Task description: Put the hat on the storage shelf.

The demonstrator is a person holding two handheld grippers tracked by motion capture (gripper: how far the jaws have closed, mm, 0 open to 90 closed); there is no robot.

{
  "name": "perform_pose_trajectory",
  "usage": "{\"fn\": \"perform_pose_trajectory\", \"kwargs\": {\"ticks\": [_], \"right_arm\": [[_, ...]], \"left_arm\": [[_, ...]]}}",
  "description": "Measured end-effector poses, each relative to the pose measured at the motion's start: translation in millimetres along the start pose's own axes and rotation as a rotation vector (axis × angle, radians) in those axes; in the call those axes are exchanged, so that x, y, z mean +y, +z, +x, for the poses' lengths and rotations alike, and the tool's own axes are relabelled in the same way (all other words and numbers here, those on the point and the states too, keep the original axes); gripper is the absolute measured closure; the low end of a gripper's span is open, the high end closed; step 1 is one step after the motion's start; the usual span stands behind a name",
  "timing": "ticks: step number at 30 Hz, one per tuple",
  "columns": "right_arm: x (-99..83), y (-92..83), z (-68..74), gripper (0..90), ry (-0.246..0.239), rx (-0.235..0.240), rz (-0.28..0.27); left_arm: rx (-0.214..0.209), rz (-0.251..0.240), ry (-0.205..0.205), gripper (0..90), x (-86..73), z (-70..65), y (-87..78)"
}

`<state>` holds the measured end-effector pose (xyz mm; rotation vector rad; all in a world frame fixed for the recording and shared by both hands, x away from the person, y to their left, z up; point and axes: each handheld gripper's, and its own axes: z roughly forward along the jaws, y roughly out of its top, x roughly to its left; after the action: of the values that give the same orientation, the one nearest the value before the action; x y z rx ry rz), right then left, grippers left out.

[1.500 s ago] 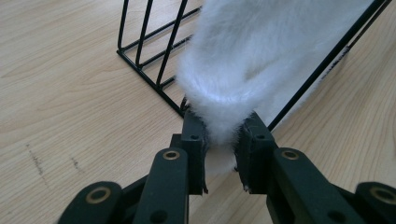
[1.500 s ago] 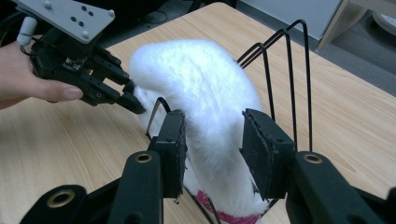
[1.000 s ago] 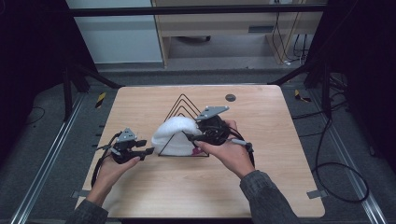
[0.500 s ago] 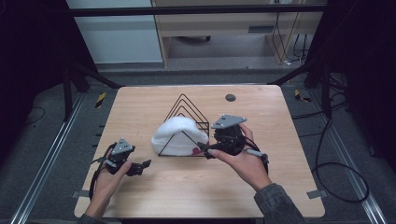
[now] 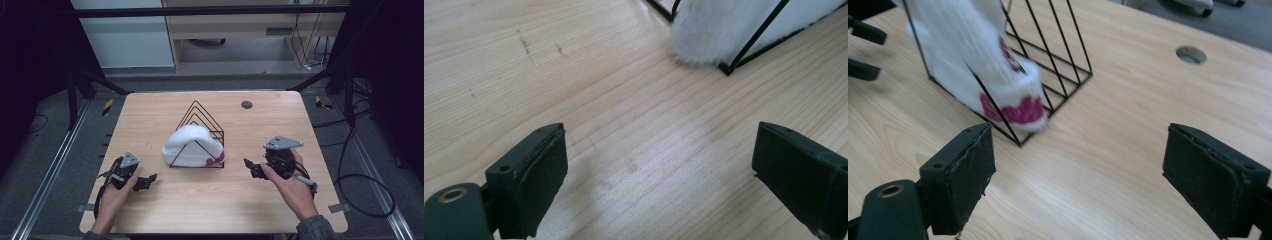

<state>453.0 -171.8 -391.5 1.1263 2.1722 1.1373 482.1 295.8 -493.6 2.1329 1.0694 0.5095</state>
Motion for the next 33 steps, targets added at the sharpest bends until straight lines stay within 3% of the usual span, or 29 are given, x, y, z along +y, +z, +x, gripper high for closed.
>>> {"fn": "perform_pose_trajectory", "kwargs": {"ticks": [9,16,27,33], "right_arm": [[-38.9,1.9,-21.3,13.9,0.052,-0.032,0.043],[-59.6,16.8,-30.7,14.8,0.087,-0.028,0.083],[-70.9,52.7,-35.4,15.3,0.125,-0.028,0.137],[-75.2,71.2,-39.8,15.9,0.142,-0.072,0.14]], "left_arm": [[0.004,0.037,-0.006,6.8,-6.4,2.1,8.5],[-0.004,0.017,-0.014,3.8,-9.3,3.1,10.2],[-0.009,0.019,-0.008,1.0,-9.1,3.0,11.5],[-0.011,0.021,-0.004,0.6,-9.0,3.0,11.6]]}}
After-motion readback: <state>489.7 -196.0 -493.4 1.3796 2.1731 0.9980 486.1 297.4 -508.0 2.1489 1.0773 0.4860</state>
